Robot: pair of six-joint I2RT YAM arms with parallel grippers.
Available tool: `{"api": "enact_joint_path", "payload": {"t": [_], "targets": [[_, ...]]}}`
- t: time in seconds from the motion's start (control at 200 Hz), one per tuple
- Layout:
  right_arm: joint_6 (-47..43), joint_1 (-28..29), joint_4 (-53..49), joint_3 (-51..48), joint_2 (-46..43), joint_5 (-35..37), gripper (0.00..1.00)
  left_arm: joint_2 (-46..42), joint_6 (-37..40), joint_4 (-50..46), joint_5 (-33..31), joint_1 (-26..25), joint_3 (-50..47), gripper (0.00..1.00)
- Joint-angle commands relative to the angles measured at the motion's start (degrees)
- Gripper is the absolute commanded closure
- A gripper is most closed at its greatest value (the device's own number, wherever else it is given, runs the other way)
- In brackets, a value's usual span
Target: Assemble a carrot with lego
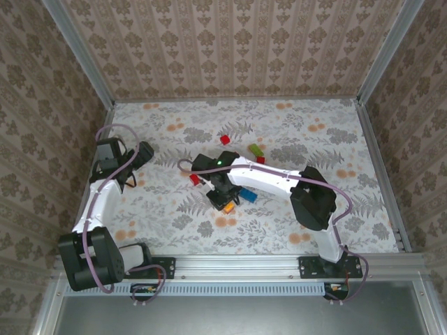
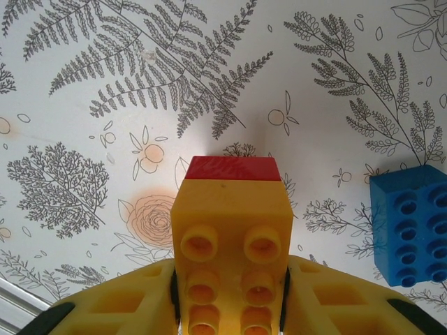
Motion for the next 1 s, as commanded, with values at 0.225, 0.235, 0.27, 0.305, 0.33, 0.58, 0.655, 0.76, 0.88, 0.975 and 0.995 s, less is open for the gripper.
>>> {"api": "enact_joint_path", "payload": {"t": [0.225,0.235,0.27,0.305,0.33,0.58,0.655,0.76,0.88,0.975,0.995], "targets": [[-0.40,-1.16,0.59,-2.89,-0.77,-0.66,0.50,0.72,-0.08,0.50,0.82,-0.40,1.52,0.01],[-0.42,-1.12,0.61,-2.82,-0.84,-0.66,0.49,0.73,-0.07,0.50,0.82,-0.37,1.55,0.01],[-0.62,-1.21,0.74,-2.69,-1.23,-0.75,0.48,0.73,-0.06,0.50,0.74,-0.40,1.52,0.01],[-0.76,-1.29,0.98,-2.70,-1.69,-0.95,0.46,0.79,-0.06,0.53,0.74,-0.40,1.53,0.01],[-0.82,-1.34,1.17,-2.71,-1.98,-1.29,0.44,0.81,-0.06,0.50,0.73,-0.38,1.54,0.01],[-2.02,-1.39,1.82,-3.63,-6.65,-3.23,0.29,1.03,-0.07,0.50,0.77,-0.48,1.70,0.01],[-2.20,-1.76,1.32,-3.78,-8.89,-2.66,0.26,1.01,-0.03,0.54,0.82,-0.56,1.75,0.01],[-2.59,-3.28,0.62,-4.02,-11.90,-1.09,0.25,1.08,-0.06,0.58,0.73,-0.51,1.74,0.01],[-3.41,-7.39,0.41,-5.04,-14.16,1.46,0.25,1.08,-0.06,0.50,0.82,-0.61,1.73,0.01],[-3.90,-11.20,1.07,-6.82,-14.68,3.57,0.24,0.99,-0.01,0.41,0.82,-0.75,1.69,0.01],[-3.92,-12.16,1.52,-7.39,-14.77,4.01,0.24,0.91,0.01,0.42,0.77,-0.75,1.73,0.01]]}}
